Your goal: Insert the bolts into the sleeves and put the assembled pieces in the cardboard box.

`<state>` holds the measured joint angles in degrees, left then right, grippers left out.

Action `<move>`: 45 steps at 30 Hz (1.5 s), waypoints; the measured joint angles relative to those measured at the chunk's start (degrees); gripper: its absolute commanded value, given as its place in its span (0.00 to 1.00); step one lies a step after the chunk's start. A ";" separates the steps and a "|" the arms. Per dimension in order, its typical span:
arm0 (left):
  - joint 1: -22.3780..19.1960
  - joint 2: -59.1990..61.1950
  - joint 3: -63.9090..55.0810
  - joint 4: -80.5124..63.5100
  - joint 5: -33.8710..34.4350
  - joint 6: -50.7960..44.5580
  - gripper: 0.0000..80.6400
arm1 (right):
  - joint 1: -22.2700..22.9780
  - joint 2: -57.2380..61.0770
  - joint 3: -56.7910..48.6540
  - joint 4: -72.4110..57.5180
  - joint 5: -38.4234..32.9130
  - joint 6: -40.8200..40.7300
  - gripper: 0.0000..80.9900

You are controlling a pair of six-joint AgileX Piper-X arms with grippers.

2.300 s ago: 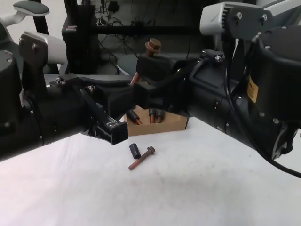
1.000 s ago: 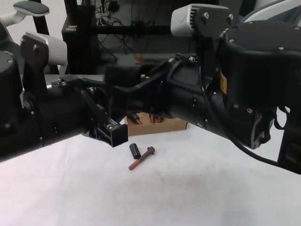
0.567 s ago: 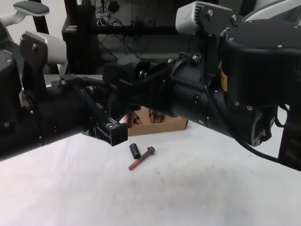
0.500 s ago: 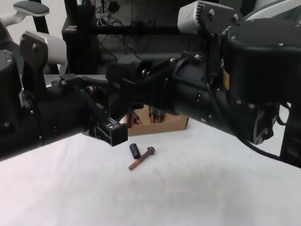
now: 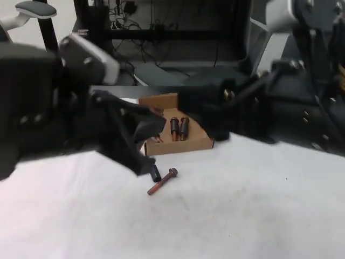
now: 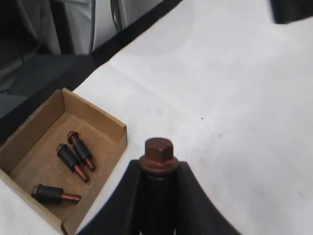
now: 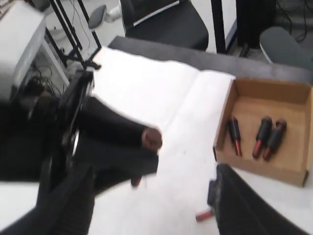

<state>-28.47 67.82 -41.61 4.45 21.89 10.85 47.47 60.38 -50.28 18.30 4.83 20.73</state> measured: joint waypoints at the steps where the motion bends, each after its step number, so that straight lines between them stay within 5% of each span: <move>1: 0.00 2.27 -1.94 0.95 -0.30 0.29 0.02 | 0.00 -0.41 0.00 2.06 -0.35 -0.32 0.86; 9: 0.00 23.77 -22.23 9.27 -1.45 -0.12 0.02 | -0.10 -1.21 0.00 18.80 -4.20 -6.35 0.86; 21: 3.34 50.96 -52.93 24.21 -4.65 -7.49 0.02 | -0.10 -1.21 0.00 24.65 -6.33 -11.67 0.86; 40: 4.53 63.57 -64.57 30.02 -8.13 -9.32 0.01 | -0.10 -1.21 0.00 24.65 -7.21 -12.94 0.86; 45: 4.53 64.02 -64.70 30.02 -8.11 -10.48 0.47 | -0.10 -1.21 0.00 24.65 -7.38 -12.94 0.86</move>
<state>-23.94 131.84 -106.31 34.47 13.78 0.38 47.37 59.16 -50.28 42.95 -2.55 7.80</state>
